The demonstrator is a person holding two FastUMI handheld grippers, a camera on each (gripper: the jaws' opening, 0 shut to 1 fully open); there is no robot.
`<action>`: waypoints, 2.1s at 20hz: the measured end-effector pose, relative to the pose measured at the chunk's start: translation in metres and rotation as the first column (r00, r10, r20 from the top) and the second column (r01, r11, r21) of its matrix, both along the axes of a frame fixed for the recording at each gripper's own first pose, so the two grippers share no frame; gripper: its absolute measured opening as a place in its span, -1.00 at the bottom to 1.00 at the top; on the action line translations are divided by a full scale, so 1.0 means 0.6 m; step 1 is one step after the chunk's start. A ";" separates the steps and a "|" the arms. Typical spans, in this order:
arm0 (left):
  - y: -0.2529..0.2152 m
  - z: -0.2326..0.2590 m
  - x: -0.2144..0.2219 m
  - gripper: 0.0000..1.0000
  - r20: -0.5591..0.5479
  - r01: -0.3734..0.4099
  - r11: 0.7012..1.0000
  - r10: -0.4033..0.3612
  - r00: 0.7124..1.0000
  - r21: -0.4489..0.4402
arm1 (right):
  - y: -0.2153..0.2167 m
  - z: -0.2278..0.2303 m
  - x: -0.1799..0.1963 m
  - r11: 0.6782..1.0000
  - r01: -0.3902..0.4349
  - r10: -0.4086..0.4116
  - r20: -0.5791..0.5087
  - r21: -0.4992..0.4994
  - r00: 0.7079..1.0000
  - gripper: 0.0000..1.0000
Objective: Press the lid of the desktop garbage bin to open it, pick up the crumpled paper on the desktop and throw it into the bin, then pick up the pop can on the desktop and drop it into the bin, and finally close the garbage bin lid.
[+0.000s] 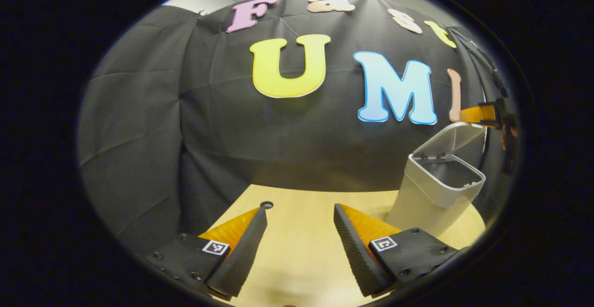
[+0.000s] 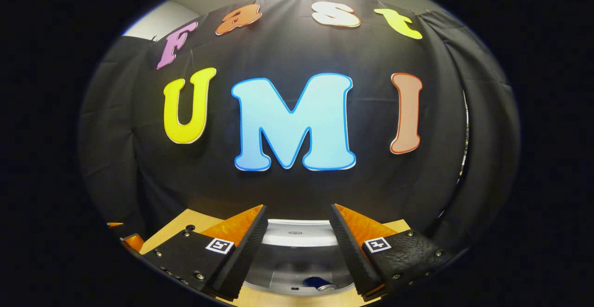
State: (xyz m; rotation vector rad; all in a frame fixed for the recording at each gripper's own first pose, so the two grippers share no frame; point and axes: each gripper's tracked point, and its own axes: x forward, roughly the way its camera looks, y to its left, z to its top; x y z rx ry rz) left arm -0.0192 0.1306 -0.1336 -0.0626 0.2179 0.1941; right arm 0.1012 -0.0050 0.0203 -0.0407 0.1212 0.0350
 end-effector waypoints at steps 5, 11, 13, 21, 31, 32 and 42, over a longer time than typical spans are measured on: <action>0.005 0.000 -0.006 0.99 -0.005 -0.010 1.000 0.010 1.000 -0.001 | 0.007 -0.075 -0.024 1.000 -0.003 0.003 -0.085 -0.002 0.996 0.74; 0.015 -0.004 -0.015 0.99 -0.015 -0.025 1.000 0.025 1.000 -0.010 | 0.004 -0.129 -0.035 1.000 -0.002 0.002 -0.143 0.002 0.990 0.75; 0.014 -0.004 -0.017 0.99 -0.017 -0.027 1.000 0.026 0.999 -0.008 | 0.003 -0.144 -0.037 1.000 0.000 -0.001 -0.158 -0.007 0.987 0.75; 0.018 -0.010 -0.017 0.91 -0.025 -0.036 0.999 0.035 0.999 -0.020 | 0.001 -0.164 -0.042 1.000 0.011 -0.014 -0.167 -0.019 0.986 0.75; 0.013 -0.018 -0.012 0.90 -0.031 -0.031 0.999 0.030 0.999 -0.041 | 0.002 -0.168 -0.042 1.000 0.012 -0.015 -0.168 -0.015 0.986 0.75; 0.012 -0.020 -0.010 0.90 -0.033 -0.031 0.999 0.030 0.999 -0.043 | 0.002 -0.167 -0.043 1.000 0.013 -0.015 -0.164 -0.014 0.986 0.75; 0.018 -0.028 -0.015 0.99 -0.046 -0.042 0.998 0.040 0.998 -0.048 | 0.003 -0.172 -0.041 0.999 0.042 -0.042 -0.100 -0.006 0.994 0.75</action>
